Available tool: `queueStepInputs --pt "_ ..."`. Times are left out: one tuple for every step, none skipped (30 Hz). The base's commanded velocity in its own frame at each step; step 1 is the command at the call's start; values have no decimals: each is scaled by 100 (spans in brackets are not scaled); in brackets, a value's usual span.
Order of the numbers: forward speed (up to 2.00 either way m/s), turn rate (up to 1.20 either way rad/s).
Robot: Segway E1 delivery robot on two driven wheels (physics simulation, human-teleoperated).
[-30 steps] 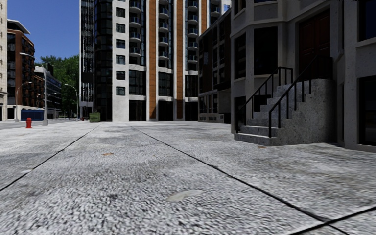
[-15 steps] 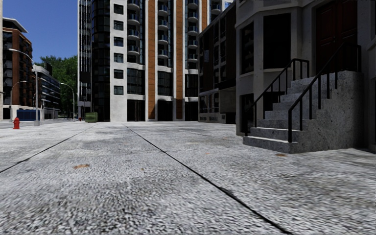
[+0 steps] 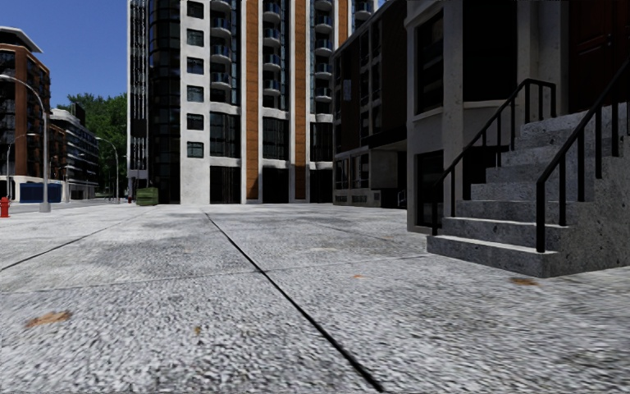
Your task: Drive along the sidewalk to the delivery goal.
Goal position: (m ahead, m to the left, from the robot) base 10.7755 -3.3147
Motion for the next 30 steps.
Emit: queueStepInputs --pt "200 0" --pt "200 0" --pt "200 0" --pt "200 0" --pt "200 0" --pt "200 0" --pt "200 0" --pt "200 0" --pt "200 0" --pt "200 0" --pt "200 0" --pt "200 0" --pt "200 0" --pt "200 0" --pt "200 0" --pt "200 0" --pt "200 0" --pt "200 0" --pt "200 0" --pt "200 0" --pt "200 0" --pt "200 0" --pt "200 0" --pt "200 0" --pt "200 0" --pt "200 0" --pt "200 0" --pt "200 0" --pt "200 0" --pt "200 0"
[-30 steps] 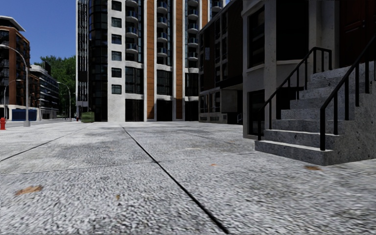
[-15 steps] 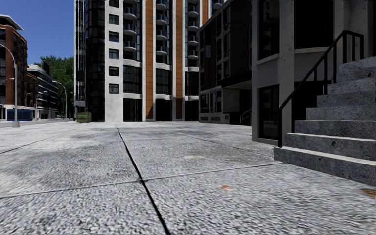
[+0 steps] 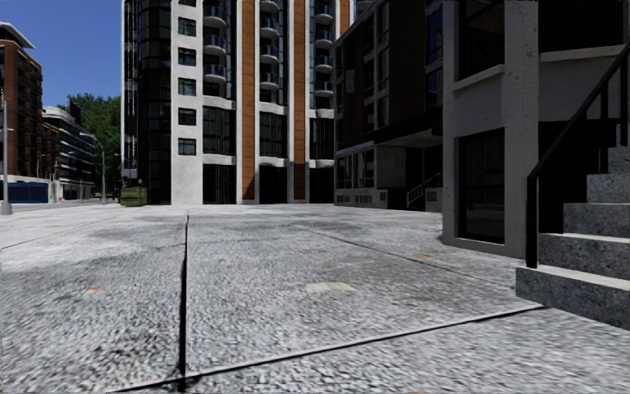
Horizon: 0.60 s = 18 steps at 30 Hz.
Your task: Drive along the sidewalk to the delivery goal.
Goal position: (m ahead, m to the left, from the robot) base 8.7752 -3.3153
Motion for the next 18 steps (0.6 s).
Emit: queueStepInputs --pt "200 0" --pt "200 0" --pt "200 0" --pt "200 0" --pt "200 0" --pt "200 0" --pt "200 0" --pt "200 0" --pt "200 0" --pt "200 0" --pt "200 0" --pt "200 0" --pt "200 0" --pt "200 0" --pt "200 0" --pt "200 0" --pt "200 0" --pt "200 0"
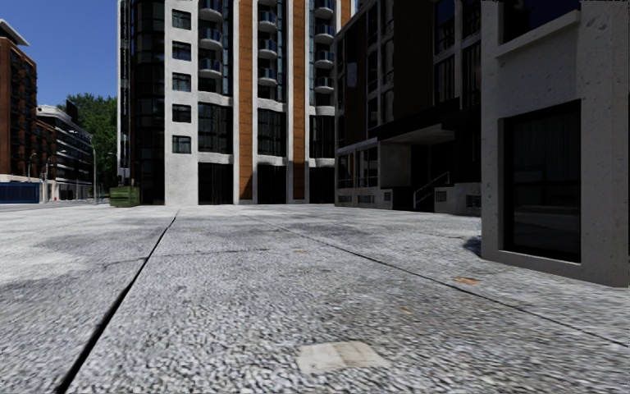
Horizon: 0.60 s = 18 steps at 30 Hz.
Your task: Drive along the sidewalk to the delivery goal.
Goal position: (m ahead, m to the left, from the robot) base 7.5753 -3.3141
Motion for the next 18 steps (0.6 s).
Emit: queueStepInputs --pt "200 0" --pt "200 0" --pt "200 0" --pt "200 0" --pt "200 0" --pt "200 0" --pt "200 0" --pt "200 0" --pt "200 0" --pt "200 0" --pt "200 0" --pt "200 0" --pt "200 0" --pt "200 0" --pt "200 0" --pt "200 0" --pt "200 0" --pt "200 0"
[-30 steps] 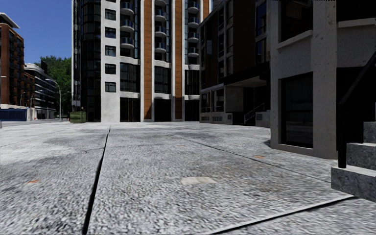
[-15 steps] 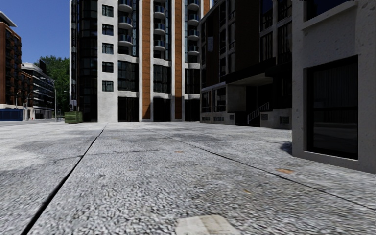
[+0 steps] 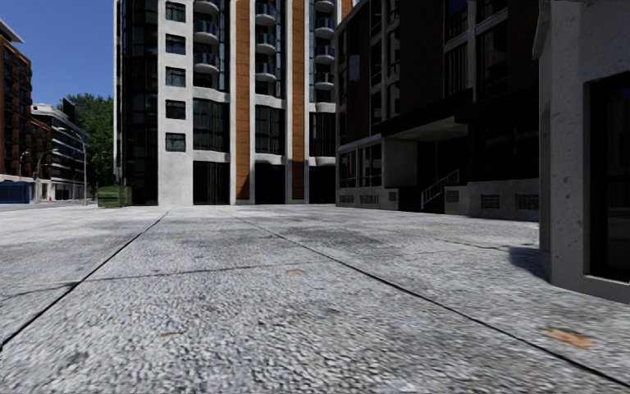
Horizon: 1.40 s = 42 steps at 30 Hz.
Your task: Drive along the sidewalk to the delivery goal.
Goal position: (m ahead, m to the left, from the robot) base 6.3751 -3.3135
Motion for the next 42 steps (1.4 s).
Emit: queueStepInputs --pt "200 0" --pt "200 0" --pt "200 0" --pt "200 0" --pt "200 0" --pt "200 0" --pt "200 0" --pt "200 0" --pt "200 0" --pt "200 0" --pt "200 0" --pt "200 0" --pt "200 0" --pt "200 0" --pt "200 0" --pt "200 0" --pt "200 0" --pt "200 0" --pt "200 0" --pt "200 0" --pt "200 0" --pt "200 0" --pt "200 0" --pt "200 0" --pt "200 0" --pt "200 0" --pt "200 0" --pt "200 0" --pt "200 0" --pt "200 0" --pt "200 0" --pt "200 0" --pt "200 0" --pt "200 0" --pt "200 0" --pt "200 0" --pt "200 0" --pt "200 0" --pt "200 0" --pt "200 0" --pt "200 0" --pt "200 0"
